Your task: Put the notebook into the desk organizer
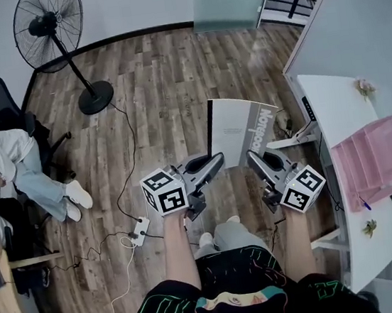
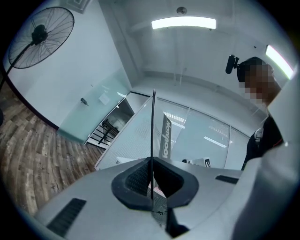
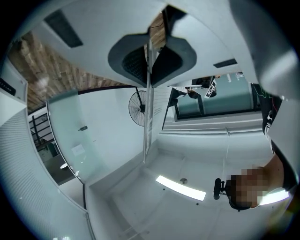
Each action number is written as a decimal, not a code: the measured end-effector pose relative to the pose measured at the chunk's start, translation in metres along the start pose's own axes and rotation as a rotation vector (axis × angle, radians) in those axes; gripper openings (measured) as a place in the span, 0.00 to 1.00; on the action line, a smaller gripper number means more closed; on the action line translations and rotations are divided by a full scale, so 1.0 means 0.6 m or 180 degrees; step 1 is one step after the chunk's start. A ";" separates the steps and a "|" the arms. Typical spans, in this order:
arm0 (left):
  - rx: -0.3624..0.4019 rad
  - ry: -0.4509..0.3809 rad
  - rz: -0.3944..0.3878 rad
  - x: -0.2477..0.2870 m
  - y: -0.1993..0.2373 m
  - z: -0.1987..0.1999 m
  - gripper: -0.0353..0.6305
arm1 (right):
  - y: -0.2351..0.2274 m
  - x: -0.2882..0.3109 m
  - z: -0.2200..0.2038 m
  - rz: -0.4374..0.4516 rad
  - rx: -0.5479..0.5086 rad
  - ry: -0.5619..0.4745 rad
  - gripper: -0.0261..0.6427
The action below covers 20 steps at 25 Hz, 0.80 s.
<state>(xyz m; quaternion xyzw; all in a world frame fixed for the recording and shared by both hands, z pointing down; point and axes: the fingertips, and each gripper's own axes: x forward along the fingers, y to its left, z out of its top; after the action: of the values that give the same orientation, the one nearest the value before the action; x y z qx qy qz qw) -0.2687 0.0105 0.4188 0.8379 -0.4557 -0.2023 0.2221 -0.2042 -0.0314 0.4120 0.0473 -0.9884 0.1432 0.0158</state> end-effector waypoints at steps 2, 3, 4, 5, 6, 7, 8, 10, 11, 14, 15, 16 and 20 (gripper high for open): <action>-0.0034 0.0061 -0.0025 0.030 0.012 -0.005 0.06 | -0.030 -0.008 0.001 -0.0080 0.0060 -0.0015 0.06; -0.0048 0.0099 -0.0043 0.052 0.018 -0.009 0.06 | -0.051 -0.017 0.002 -0.0124 0.0089 -0.0029 0.06; -0.0063 0.0144 -0.0069 0.080 0.022 -0.016 0.06 | -0.075 -0.031 0.004 -0.0172 0.0116 -0.0045 0.06; -0.0080 0.0196 -0.0104 0.112 0.024 -0.024 0.06 | -0.102 -0.049 0.006 -0.0227 0.0143 -0.0067 0.06; -0.0100 0.0258 -0.0151 0.147 0.024 -0.035 0.06 | -0.131 -0.071 0.008 -0.0291 0.0170 -0.0093 0.06; -0.0122 0.0328 -0.0211 0.181 0.023 -0.045 0.06 | -0.158 -0.092 0.010 -0.0370 0.0198 -0.0122 0.06; -0.0144 0.0403 -0.0287 0.208 0.022 -0.053 0.06 | -0.179 -0.111 0.012 -0.0466 0.0224 -0.0156 0.06; -0.0174 0.0554 -0.0466 0.246 0.019 -0.058 0.06 | -0.203 -0.135 0.018 -0.0687 0.0264 -0.0230 0.07; -0.0183 0.0628 -0.0559 0.261 0.017 -0.059 0.06 | -0.211 -0.146 0.022 -0.0800 0.0279 -0.0269 0.07; -0.0222 0.0846 -0.0843 0.332 -0.006 -0.077 0.06 | -0.245 -0.208 0.037 -0.1122 0.0311 -0.0387 0.07; -0.0230 0.0914 -0.0933 0.360 -0.018 -0.086 0.06 | -0.260 -0.235 0.043 -0.1219 0.0320 -0.0434 0.07; -0.0233 0.0983 -0.1016 0.388 -0.029 -0.095 0.06 | -0.275 -0.261 0.047 -0.1315 0.0337 -0.0486 0.07; -0.0260 0.1299 -0.1278 0.480 -0.077 -0.155 0.06 | -0.320 -0.370 0.037 -0.1678 0.0479 -0.0685 0.07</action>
<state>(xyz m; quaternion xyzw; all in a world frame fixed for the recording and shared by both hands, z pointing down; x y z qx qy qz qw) -0.0424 -0.1952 0.4300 0.9251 -0.2181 -0.0877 0.2982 0.0349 -0.2014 0.4350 0.3184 -0.9247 0.2012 -0.0560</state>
